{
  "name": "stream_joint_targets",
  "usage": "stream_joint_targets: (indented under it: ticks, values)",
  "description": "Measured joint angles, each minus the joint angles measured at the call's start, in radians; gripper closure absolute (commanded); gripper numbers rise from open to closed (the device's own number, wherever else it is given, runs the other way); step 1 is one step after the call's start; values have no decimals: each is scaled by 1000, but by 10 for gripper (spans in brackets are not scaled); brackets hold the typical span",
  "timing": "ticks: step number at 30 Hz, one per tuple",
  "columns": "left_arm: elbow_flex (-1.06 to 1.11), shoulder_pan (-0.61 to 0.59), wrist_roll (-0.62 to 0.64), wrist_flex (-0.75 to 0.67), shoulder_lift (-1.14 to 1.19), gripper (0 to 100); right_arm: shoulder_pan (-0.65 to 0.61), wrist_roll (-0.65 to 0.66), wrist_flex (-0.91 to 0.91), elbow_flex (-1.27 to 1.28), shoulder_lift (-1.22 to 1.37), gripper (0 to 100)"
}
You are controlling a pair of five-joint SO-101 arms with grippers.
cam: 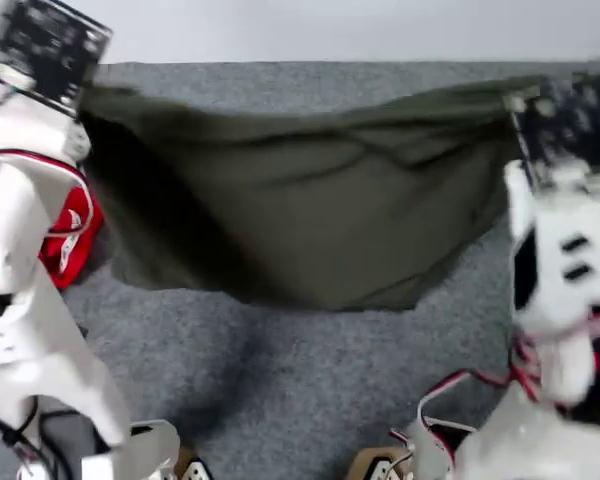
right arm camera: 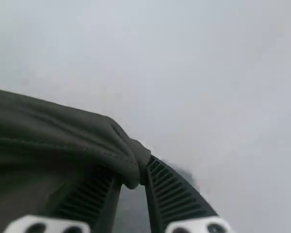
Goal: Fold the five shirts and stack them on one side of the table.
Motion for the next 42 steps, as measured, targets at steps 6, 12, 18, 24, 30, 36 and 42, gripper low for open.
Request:
stream_joint_targets:
  ticks: [6, 12, 18, 24, 30, 36, 42]
  values:
    - [534, 0, -118, 0, -143, 995, -91, 0, 38, 173, 114, 988]
    - [1076, 0, -262, -35, -137, 995, -120, 0, 2, 348, 226, 988]
    - [1263, 0, -284, -160, 23, 975, -121, 0, -123, 479, 287, 988]
    - [1149, 0, -287, -95, 141, 852, -121, 0, -189, 543, 290, 988]
    - [936, 0, -288, -14, 141, 817, -120, 0, -206, 543, 290, 988]
    - [890, 32, -288, -11, 141, 817, -120, 0, -222, 554, 290, 988]
    - [954, 137, -278, -11, 141, 818, -120, 0, -238, 568, 290, 988]
